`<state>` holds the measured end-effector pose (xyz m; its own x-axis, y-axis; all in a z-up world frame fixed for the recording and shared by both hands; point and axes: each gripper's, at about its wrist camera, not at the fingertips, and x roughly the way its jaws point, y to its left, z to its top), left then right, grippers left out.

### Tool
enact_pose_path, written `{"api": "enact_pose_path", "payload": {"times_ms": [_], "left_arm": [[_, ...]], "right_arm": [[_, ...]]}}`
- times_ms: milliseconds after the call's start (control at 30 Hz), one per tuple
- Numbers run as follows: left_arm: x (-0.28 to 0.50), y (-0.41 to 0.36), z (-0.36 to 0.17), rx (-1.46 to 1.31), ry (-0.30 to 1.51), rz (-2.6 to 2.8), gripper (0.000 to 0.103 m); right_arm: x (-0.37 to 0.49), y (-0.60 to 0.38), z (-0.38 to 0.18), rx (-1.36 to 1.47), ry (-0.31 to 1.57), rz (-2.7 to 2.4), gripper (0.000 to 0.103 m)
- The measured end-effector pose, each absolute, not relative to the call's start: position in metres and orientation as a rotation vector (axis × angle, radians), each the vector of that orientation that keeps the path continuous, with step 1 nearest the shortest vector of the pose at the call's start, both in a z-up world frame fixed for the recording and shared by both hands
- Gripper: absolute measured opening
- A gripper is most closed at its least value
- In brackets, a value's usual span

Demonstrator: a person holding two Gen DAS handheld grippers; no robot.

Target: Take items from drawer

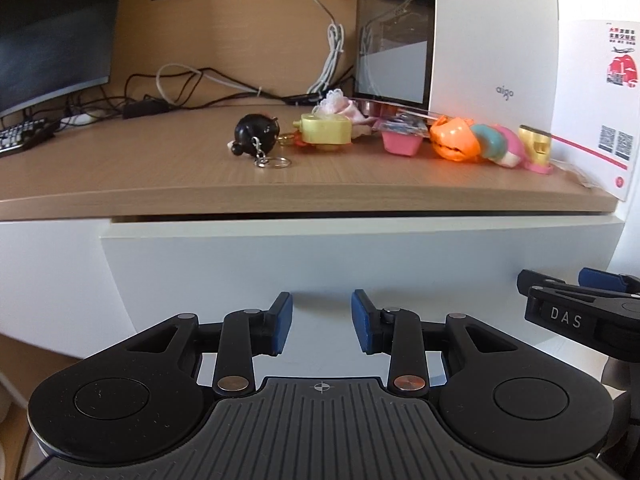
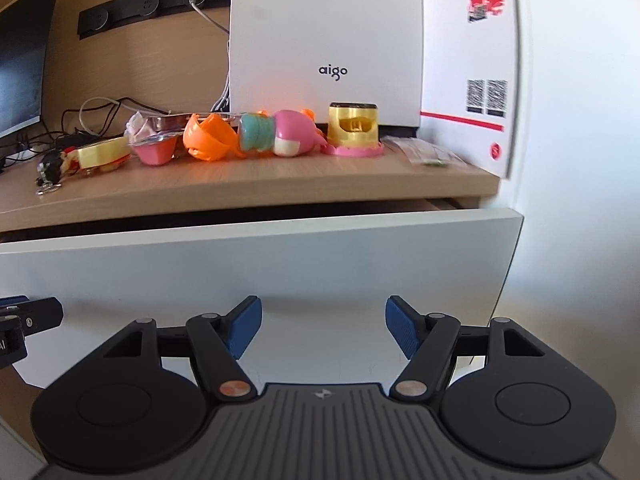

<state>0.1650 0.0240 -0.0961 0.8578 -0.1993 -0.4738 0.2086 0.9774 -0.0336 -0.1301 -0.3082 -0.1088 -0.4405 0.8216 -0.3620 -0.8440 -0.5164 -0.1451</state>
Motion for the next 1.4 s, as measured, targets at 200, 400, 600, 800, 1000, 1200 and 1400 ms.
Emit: {"api": "enact_pose_path", "payload": {"times_ms": [200, 400, 600, 800, 1000, 1200, 1400], "left_arm": [[0.187, 0.015, -0.106, 0.007, 0.540, -0.268, 0.050], [0.190, 0.003, -0.107, -0.031, 0.562, -0.296, 0.084], [0.195, -0.013, -0.104, -0.056, 0.594, -0.239, 0.094], [0.162, -0.017, -0.076, -0.024, 0.618, -0.187, 0.089], [0.100, -0.004, -0.017, -0.004, 0.694, -0.150, 0.089], [0.060, 0.003, 0.043, -0.025, 0.777, -0.134, 0.089], [0.041, 0.004, 0.077, -0.050, 0.797, -0.155, 0.085]], "right_arm": [[-0.153, -0.289, -0.110, -0.470, 0.053, 2.022, 0.080], [-0.157, -0.288, -0.116, -0.514, -0.028, 2.031, 0.086], [-0.136, -0.293, -0.094, -0.536, -0.022, 2.061, 0.083], [-0.100, -0.301, -0.077, -0.613, 0.043, 2.087, 0.083], [-0.073, -0.327, -0.036, -0.748, 0.201, 2.096, 0.083], [-0.051, -0.369, 0.022, -0.805, 0.228, 2.073, 0.083], [-0.036, -0.392, 0.061, -0.862, 0.329, 2.072, 0.083]]}}
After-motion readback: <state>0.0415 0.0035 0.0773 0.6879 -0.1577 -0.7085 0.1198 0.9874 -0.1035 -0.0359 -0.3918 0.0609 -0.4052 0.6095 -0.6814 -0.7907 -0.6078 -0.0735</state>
